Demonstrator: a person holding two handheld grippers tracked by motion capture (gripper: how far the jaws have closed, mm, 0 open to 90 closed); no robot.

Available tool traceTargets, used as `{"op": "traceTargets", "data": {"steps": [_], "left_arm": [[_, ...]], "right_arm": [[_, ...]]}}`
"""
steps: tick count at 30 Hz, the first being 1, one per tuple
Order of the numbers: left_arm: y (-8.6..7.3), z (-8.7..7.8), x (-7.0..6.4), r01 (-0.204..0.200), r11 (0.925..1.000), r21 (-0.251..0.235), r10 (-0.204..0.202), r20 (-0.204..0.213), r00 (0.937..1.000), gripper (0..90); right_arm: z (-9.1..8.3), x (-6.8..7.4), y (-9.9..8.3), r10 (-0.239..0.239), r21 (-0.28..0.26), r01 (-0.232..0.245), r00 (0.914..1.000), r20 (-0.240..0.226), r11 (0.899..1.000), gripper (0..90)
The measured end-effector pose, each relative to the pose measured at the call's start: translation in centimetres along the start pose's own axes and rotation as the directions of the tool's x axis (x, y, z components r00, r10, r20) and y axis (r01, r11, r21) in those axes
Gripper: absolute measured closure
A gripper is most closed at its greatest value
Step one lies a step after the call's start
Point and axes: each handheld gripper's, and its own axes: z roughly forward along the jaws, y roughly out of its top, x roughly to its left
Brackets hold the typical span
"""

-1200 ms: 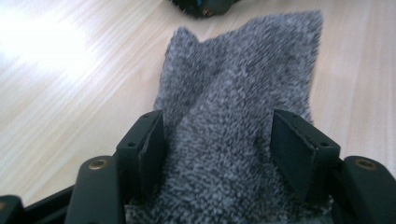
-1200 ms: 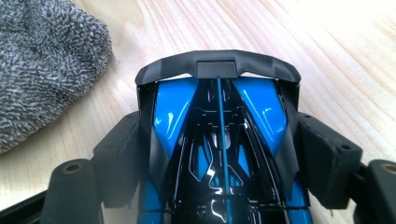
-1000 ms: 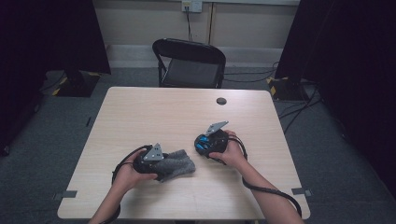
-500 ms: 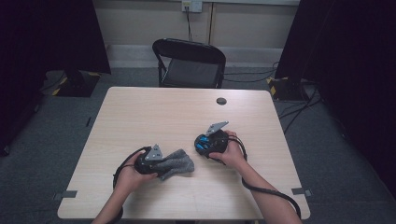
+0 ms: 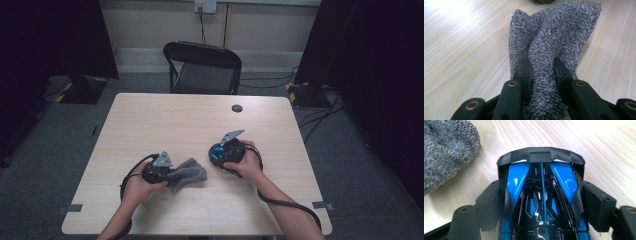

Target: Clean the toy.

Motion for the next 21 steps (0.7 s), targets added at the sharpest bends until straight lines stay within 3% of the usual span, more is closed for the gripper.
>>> {"op": "traceTargets", "data": {"steps": [4,7,11,16,21], "left_arm": [[0.2,-0.6,0.5,0.051,0.9983,-0.031,-0.051,-0.017,0.9986,74.6],[0.6,-1.3,0.9,0.066,0.9953,-0.070,-0.069,-0.038,0.9969,75.0],[1.5,-2.5,1.5,0.092,0.9866,-0.134,-0.101,-0.063,0.9928,75.4],[3.3,-3.5,2.8,0.134,0.9724,-0.191,-0.158,-0.118,0.9804,75.4],[4.9,-2.9,3.8,0.148,0.9726,-0.179,-0.179,-0.173,0.9685,75.4]], "right_arm": [[-0.8,-0.4,0.0,0.033,-0.034,-0.034,0.9993,-0.016,0.999,25.8],[-1.6,-0.6,0.0,0.048,-0.052,-0.050,0.9984,-0.031,0.997,25.8],[-2.6,-0.7,0.3,0.058,-0.081,-0.062,0.9970,-0.051,0.995,25.8],[-3.8,-0.2,1.3,0.039,-0.106,-0.046,0.9969,-0.069,0.993,25.8],[-4.4,0.9,2.4,0.004,-0.125,-0.016,0.9955,-0.094,0.992,25.8]]}}
